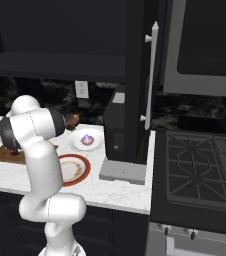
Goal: From the different types of pastries on the counter, select a croissant and place it on the cutting board. Then retrieve a jar of jam from the cabinet and place it alongside the croissant on the cutting board.
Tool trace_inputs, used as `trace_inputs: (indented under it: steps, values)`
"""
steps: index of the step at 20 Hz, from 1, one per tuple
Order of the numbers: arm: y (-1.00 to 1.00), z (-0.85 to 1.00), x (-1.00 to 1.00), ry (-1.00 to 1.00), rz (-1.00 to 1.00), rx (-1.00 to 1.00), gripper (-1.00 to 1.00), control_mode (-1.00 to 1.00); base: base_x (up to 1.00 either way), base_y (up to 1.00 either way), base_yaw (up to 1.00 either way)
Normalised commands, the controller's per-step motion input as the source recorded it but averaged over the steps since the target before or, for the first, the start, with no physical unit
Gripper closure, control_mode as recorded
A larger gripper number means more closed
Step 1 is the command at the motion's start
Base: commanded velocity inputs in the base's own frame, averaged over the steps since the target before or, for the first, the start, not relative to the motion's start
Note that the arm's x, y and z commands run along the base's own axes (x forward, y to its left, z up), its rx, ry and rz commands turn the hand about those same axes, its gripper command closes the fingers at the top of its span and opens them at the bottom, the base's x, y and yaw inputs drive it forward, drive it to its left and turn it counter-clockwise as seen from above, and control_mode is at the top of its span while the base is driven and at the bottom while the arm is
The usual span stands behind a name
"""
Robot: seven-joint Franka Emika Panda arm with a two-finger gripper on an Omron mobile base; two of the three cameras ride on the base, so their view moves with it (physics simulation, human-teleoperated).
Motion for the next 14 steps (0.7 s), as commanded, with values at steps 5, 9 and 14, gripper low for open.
trace_inputs:
  steps: [5, 9, 14]
  values:
    - [0.0, -0.28, 0.04, -0.06, 0.0, 0.0, -1.0, -1.0, 0.0, 0.0, 0.0]
    - [0.0, -0.11, 0.03, -0.02, 0.0, 0.0, -1.0, -1.0, 0.0, 0.0, 0.0]
    - [0.0, 0.31, 0.0, 0.06, 0.0, 0.05, -1.0, -1.0, 0.0, 0.0, 0.0]
